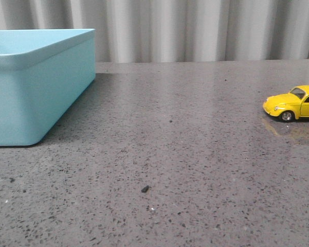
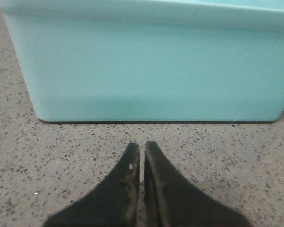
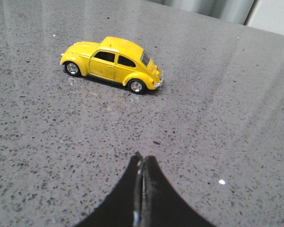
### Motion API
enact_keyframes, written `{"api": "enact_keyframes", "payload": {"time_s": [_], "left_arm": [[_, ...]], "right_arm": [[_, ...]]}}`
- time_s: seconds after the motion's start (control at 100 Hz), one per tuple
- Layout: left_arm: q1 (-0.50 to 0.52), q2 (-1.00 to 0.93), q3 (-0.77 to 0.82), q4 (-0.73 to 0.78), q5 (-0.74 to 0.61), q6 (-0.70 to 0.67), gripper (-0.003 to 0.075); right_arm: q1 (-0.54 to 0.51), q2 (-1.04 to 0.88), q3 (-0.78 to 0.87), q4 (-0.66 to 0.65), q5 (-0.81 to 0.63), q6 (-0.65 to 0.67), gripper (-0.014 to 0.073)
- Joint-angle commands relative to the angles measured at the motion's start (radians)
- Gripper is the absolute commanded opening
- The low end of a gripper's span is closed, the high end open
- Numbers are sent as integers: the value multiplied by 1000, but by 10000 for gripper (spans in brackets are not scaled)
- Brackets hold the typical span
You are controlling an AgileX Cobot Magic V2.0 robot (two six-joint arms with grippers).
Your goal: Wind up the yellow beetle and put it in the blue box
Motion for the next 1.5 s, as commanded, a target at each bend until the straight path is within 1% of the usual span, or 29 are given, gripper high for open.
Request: {"api": "enact_keyframes", "payload": {"time_s": [0.0, 1.04, 1.18, 1.34, 1.49], "left_arm": [[-7, -32, 25, -4, -43, -6, -21], [-7, -32, 25, 6, -47, -6, -21], [-7, -32, 25, 26, -51, -6, -21], [-7, -32, 25, 26, -54, -6, -21], [-7, -32, 25, -3, -114, -6, -21]], "right_arm": [[-7, -17, 27, 2, -43, -2, -61], [-7, -17, 27, 2, -53, -2, -61], [-7, -17, 27, 2, -129, -2, -61], [-7, -17, 27, 2, -290, -2, -61], [-7, -17, 27, 52, -391, -2, -61]]}}
